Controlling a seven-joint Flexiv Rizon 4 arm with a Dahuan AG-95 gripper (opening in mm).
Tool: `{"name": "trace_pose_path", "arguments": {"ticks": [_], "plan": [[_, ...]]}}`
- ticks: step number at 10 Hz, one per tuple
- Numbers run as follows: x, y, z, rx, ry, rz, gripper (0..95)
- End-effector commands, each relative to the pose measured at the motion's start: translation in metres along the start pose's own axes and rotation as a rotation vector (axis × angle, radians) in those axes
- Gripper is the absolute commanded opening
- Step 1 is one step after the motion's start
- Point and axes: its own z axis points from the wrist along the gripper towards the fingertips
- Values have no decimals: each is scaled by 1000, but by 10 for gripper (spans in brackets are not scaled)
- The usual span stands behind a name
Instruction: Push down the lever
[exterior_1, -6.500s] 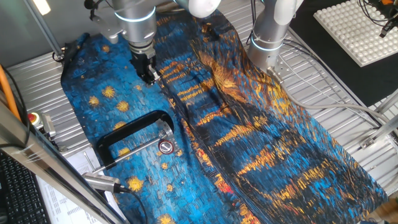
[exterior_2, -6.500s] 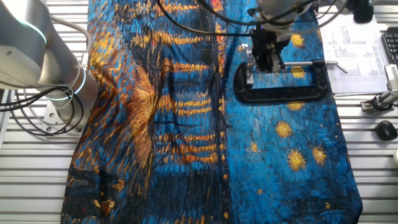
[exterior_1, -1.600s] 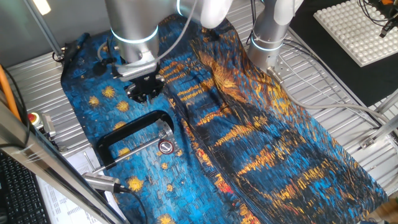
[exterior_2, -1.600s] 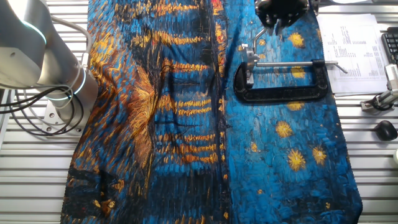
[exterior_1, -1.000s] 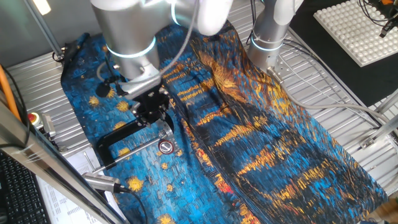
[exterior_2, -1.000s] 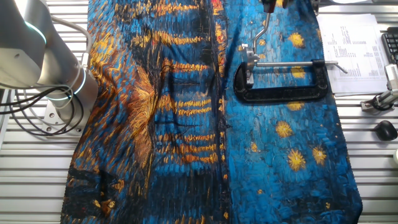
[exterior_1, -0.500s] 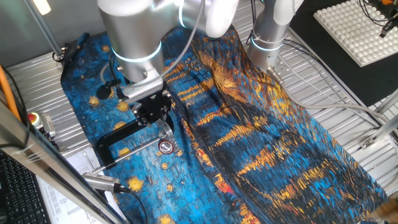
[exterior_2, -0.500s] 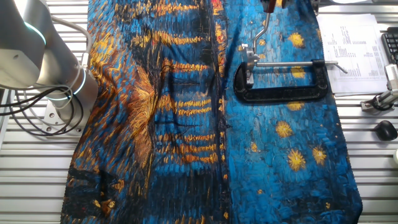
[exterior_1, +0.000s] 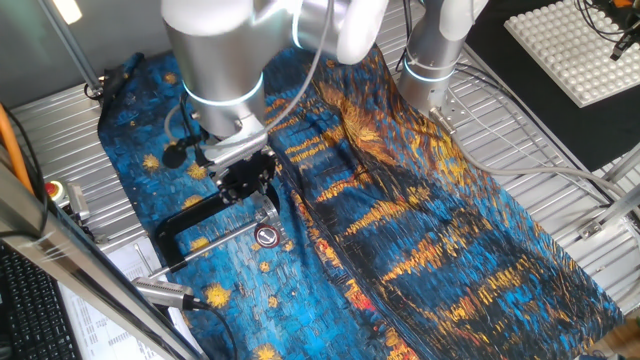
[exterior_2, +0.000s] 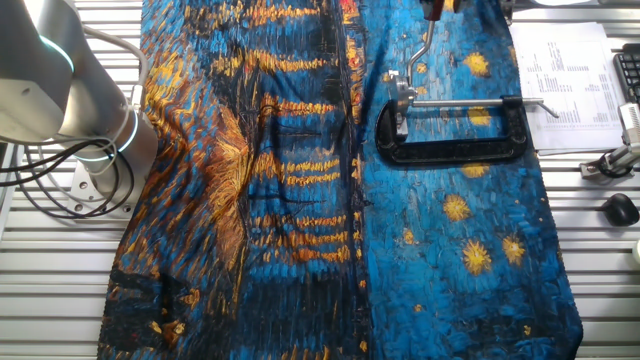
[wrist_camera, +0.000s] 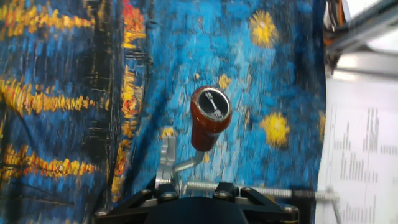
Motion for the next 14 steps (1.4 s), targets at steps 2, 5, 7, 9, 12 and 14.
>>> {"name": "trace_pose_path", "arguments": {"ticks": [2, 5, 7, 9, 12, 14], "plan": [[-33, -6, -1, -4, -34, 52, 380], [-50, -4, -2, 6, -31, 84, 380], [-50, -4, -2, 19, -33, 79, 380], [-51, -5, -2, 39, -36, 88, 380], [-51, -5, -2, 62, -87, 53, 380], [-52, -6, 0, 22, -68, 53, 380]]}}
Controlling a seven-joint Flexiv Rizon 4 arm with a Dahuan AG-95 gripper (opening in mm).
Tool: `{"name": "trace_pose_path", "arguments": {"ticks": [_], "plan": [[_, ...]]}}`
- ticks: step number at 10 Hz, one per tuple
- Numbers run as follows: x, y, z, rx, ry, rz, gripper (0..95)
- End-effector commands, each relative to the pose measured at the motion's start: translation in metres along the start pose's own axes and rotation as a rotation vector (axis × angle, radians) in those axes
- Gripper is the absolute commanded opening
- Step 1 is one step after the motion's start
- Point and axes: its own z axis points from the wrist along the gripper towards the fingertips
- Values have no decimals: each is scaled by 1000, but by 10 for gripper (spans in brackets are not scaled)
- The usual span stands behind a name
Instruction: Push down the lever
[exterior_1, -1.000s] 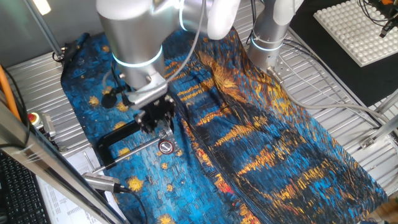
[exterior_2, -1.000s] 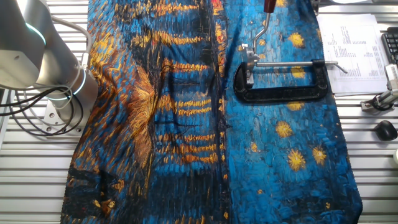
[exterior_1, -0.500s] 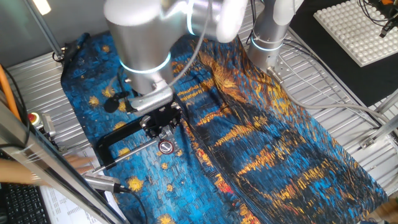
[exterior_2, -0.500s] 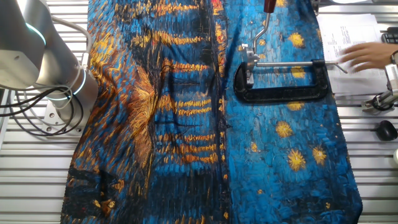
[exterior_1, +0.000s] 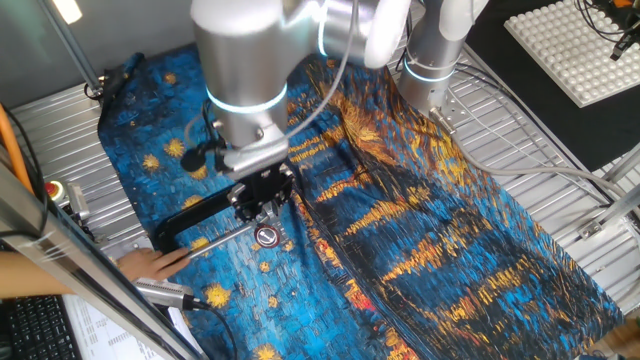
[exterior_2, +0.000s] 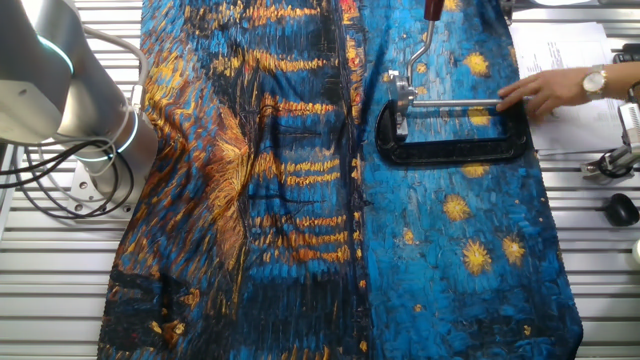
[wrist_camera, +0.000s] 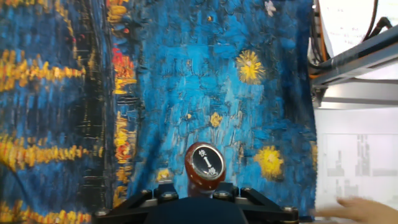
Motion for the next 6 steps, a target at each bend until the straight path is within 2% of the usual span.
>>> {"name": "trace_pose_path", "arguments": {"ticks": [1, 2, 6], "plan": [[-4, -4, 2, -66, 15, 8, 380], [-4, -4, 3, -69, 10, 18, 570], [-9, -7, 6, -65, -1, 44, 570]]}}
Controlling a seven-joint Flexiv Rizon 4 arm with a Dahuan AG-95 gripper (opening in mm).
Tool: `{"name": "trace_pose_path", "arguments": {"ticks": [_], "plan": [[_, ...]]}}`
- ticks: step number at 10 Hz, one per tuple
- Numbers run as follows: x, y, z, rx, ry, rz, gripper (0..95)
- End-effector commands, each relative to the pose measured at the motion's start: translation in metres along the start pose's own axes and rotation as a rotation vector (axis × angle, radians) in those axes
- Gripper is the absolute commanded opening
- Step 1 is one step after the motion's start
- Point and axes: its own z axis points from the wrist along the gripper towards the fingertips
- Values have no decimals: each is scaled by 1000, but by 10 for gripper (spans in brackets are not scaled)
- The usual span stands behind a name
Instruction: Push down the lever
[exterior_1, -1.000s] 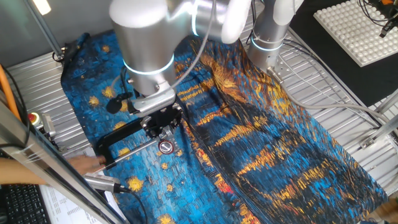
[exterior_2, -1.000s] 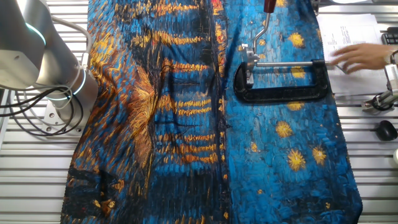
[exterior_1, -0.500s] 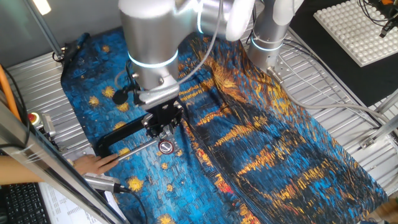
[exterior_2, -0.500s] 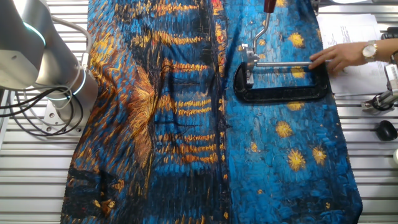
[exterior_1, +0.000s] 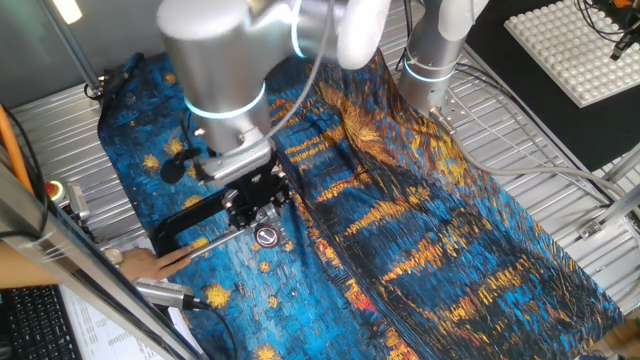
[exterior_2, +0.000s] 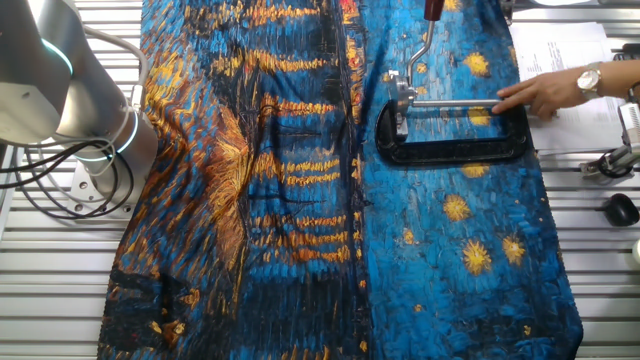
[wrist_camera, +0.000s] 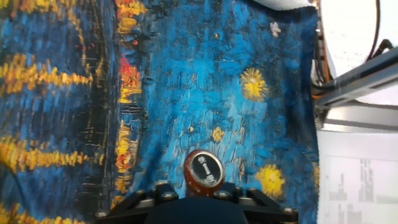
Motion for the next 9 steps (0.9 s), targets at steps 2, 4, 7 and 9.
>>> {"name": "trace_pose_path", "arguments": {"ticks": [2, 4, 7, 9], "plan": [[-3, -1, 3, 23, 5, 16, 570], [-5, -2, 5, 28, 10, 24, 570], [-9, -3, 10, 36, 7, 35, 570], [-12, -2, 11, 32, 11, 28, 570]]}}
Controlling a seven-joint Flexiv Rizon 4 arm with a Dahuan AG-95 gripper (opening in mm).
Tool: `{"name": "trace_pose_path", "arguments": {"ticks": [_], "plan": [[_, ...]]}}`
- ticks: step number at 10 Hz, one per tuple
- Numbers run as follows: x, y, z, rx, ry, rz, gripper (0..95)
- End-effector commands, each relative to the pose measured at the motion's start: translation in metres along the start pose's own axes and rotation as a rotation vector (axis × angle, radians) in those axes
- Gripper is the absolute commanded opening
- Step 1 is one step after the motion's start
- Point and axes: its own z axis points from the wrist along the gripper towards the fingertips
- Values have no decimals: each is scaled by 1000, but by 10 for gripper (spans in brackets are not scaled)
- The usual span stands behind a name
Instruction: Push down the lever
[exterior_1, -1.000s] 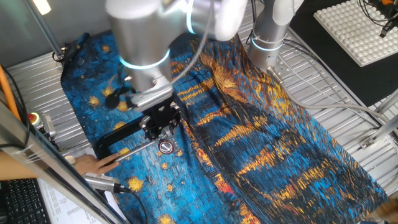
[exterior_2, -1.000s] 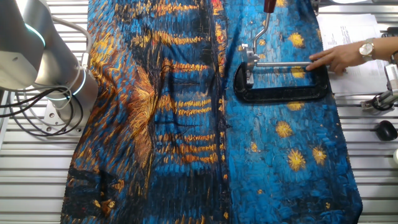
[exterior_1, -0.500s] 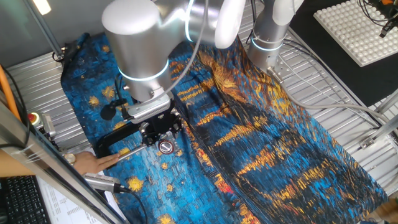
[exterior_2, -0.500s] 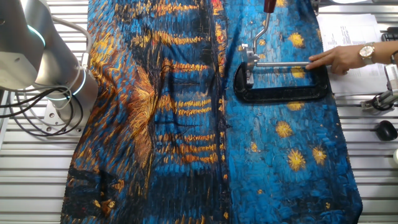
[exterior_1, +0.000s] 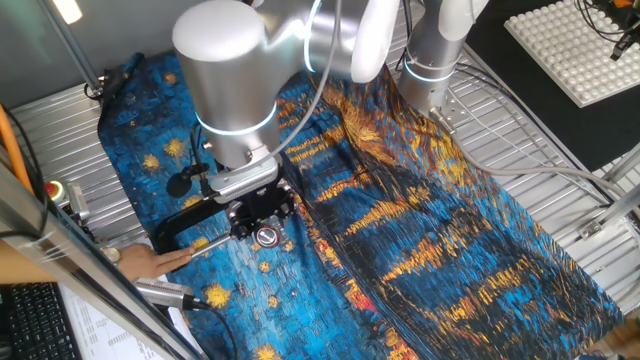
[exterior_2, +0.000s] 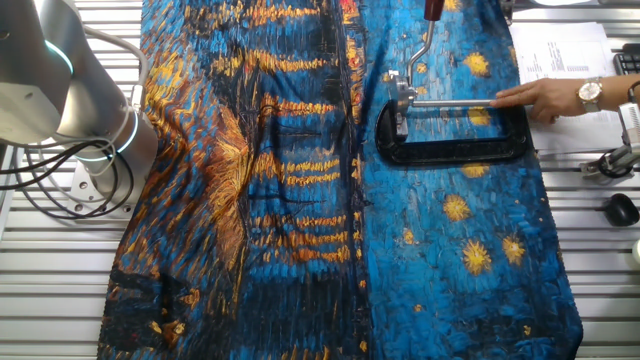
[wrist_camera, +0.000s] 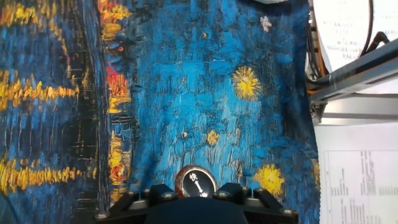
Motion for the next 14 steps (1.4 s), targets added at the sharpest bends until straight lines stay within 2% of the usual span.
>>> {"name": "trace_pose_path", "arguments": {"ticks": [1, 5, 8, 14], "plan": [[-1, 5, 2, -12, 13, 3, 570], [-4, 8, 10, -32, 22, 7, 570], [-7, 7, 13, -31, 25, 11, 570], [-6, 8, 14, -29, 23, 12, 570]]}}
